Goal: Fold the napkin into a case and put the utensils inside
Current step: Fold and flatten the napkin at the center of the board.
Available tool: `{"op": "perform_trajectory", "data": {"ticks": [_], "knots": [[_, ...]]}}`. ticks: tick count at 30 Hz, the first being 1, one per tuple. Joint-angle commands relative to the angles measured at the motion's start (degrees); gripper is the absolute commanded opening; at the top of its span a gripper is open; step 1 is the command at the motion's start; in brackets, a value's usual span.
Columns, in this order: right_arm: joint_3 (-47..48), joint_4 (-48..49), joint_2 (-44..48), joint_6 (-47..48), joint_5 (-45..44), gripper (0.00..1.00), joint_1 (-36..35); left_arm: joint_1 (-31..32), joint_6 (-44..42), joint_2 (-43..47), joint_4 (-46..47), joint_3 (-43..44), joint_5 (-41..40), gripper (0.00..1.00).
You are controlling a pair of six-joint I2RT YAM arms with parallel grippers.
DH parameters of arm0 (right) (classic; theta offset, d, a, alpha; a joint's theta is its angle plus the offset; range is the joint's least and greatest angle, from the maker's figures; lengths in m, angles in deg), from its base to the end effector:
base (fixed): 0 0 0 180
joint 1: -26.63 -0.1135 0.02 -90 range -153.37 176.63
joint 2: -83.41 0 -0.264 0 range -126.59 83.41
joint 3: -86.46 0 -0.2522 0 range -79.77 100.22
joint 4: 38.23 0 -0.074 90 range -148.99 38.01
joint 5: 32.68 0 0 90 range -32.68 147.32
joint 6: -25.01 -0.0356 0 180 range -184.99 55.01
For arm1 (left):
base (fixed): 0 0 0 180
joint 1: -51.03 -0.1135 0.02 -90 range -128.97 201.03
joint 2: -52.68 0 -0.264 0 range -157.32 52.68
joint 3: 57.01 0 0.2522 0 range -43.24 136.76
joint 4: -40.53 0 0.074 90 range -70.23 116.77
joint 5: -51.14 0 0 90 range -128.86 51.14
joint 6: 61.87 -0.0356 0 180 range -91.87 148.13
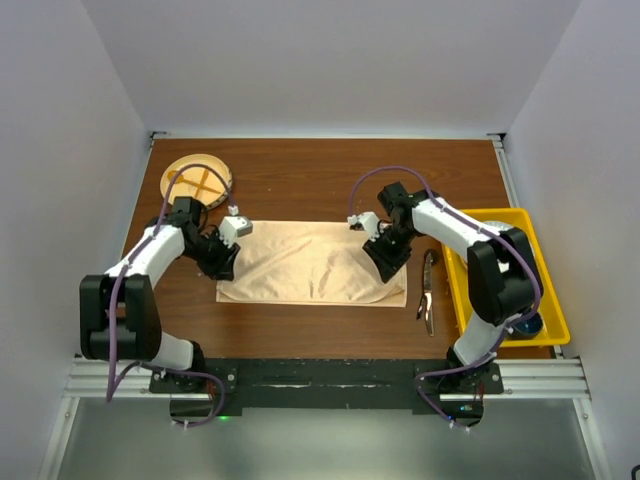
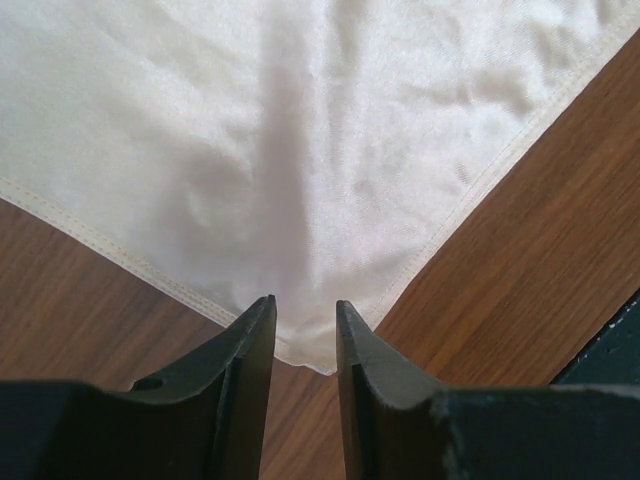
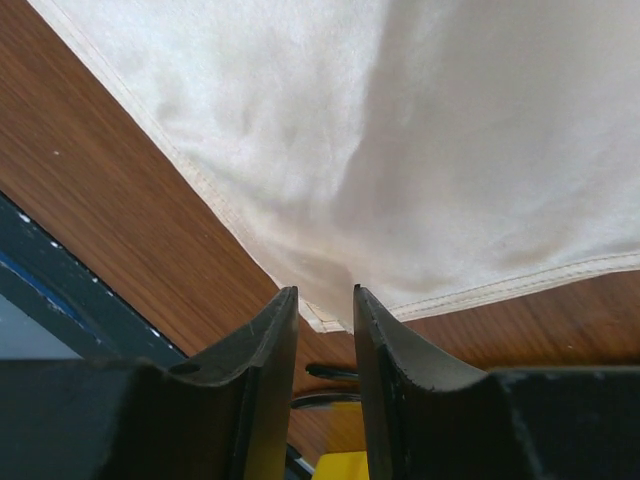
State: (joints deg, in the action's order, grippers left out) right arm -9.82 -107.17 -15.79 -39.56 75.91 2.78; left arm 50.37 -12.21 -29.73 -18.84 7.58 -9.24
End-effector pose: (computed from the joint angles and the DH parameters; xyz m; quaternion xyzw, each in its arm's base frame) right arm 0.2842 0.1380 0.1996 -0.4181 0.8927 0.1606 0.0503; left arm 0.2487 -0.0147 0.1957 0.3529 0.8940 -0.2002 0.1900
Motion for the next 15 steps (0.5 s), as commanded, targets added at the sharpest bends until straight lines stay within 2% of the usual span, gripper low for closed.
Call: {"op": "perform_trajectory", "data": {"ticks": [1, 6, 15], "knots": [[-2.9, 1.1, -1.0, 0.4, -3.8, 0.31, -0.1, 0.1, 1.4, -1.1, 3.2, -3.3, -2.7, 0.33], [-6.7, 0.8, -0.3, 1.1, -6.0, 0.28, -0.3, 0.1, -0.6, 0.3, 2.6, -6.2, -5.2, 0.29], [-3.5, -3.7, -0.6, 4.9, -9.3, 0.31, -0.6, 0.2, -2.6, 1.7, 0.2, -6.8, -7.2, 0.28]]}}
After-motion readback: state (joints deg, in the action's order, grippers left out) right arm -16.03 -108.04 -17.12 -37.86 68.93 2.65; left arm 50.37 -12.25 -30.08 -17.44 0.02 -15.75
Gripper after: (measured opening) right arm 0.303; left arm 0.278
